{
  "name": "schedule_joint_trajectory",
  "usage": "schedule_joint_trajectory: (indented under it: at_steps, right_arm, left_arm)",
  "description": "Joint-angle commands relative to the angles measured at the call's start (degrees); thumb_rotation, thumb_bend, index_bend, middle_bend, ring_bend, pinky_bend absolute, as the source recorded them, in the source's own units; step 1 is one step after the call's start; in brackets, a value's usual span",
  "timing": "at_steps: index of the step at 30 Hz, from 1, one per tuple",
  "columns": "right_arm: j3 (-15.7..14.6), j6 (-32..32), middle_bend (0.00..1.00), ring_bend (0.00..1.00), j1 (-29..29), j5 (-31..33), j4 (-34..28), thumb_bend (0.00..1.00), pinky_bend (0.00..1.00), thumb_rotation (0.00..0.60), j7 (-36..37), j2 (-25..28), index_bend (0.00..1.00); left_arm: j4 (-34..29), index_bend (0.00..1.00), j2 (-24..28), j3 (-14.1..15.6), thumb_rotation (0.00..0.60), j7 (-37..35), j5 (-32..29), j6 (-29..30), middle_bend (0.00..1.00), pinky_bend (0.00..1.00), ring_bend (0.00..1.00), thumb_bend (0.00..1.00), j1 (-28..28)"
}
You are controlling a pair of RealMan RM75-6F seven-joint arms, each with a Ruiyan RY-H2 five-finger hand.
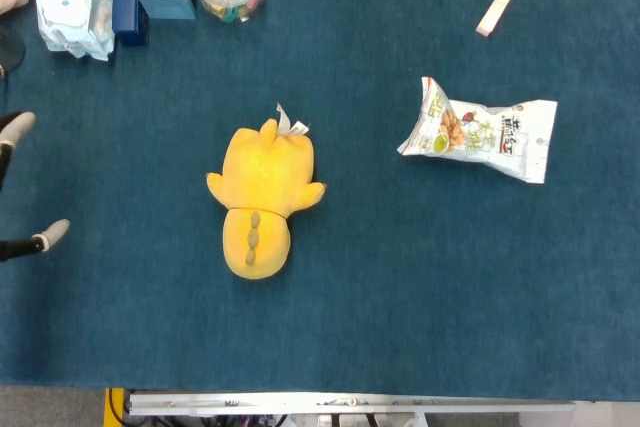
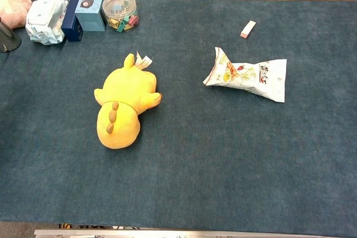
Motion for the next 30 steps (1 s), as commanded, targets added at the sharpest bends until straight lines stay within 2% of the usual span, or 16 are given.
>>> schedule_joint_trajectory:
  at_steps: [1,10,20,21,23,25,28,30]
  right_arm:
    - [0.1,0.1,0.52,0.38,0.0,0.0,0.0,0.18,0.41,0.600,0.0,0.0,0.49]
    - [0.3,0.5,0.52,0.38,-0.2,0.2,-0.2,0.18,0.41,0.600,-0.4,0.2,0.49]
    - [0.3,1.1,0.52,0.38,-0.7,0.5,-0.6,0.18,0.41,0.600,-0.9,0.5,0.49]
    - [0.3,1.1,0.52,0.38,-0.7,0.4,-0.6,0.18,0.41,0.600,-0.9,0.5,0.49]
    - [0.3,1.1,0.52,0.38,-0.7,0.4,-0.6,0.18,0.41,0.600,-0.9,0.5,0.49]
    - [0.3,1.1,0.52,0.38,-0.7,0.5,-0.5,0.18,0.41,0.600,-0.9,0.4,0.49]
    - [0.3,1.1,0.52,0.38,-0.8,0.6,-0.4,0.18,0.41,0.600,-0.8,0.4,0.49]
    - [0.3,1.0,0.52,0.38,-0.9,0.7,-0.3,0.18,0.41,0.600,-0.8,0.4,0.49]
  left_arm:
    - [0.6,0.11,-0.1,0.1,0.600,-1.6,1.2,-1.8,0.13,0.12,0.10,0.03,-1.5]
    - [2.3,0.11,-1.1,-0.7,0.600,-6.4,3.7,-8.5,0.13,0.12,0.10,0.03,-7.4]
    - [4.1,0.11,-3.5,-2.0,0.600,-12.2,3.0,-18.3,0.13,0.12,0.10,0.03,-15.2]
    - [4.4,0.11,-3.9,-2.2,0.584,-13.2,3.1,-19.4,0.13,0.11,0.10,0.03,-16.2]
    - [4.9,0.11,-4.6,-2.3,0.495,-14.6,3.2,-21.4,0.13,0.10,0.10,0.03,-18.0]
    - [5.4,0.11,-5.1,-2.4,0.345,-15.8,3.3,-23.0,0.13,0.07,0.09,0.03,-19.4]
    - [6.2,0.11,-6.0,-2.8,0.214,-17.6,3.1,-25.6,0.12,0.03,0.08,0.03,-21.9]
    - [6.9,0.11,-7.0,-3.1,0.165,-18.7,2.9,-26.9,0.12,0.02,0.08,0.02,-23.4]
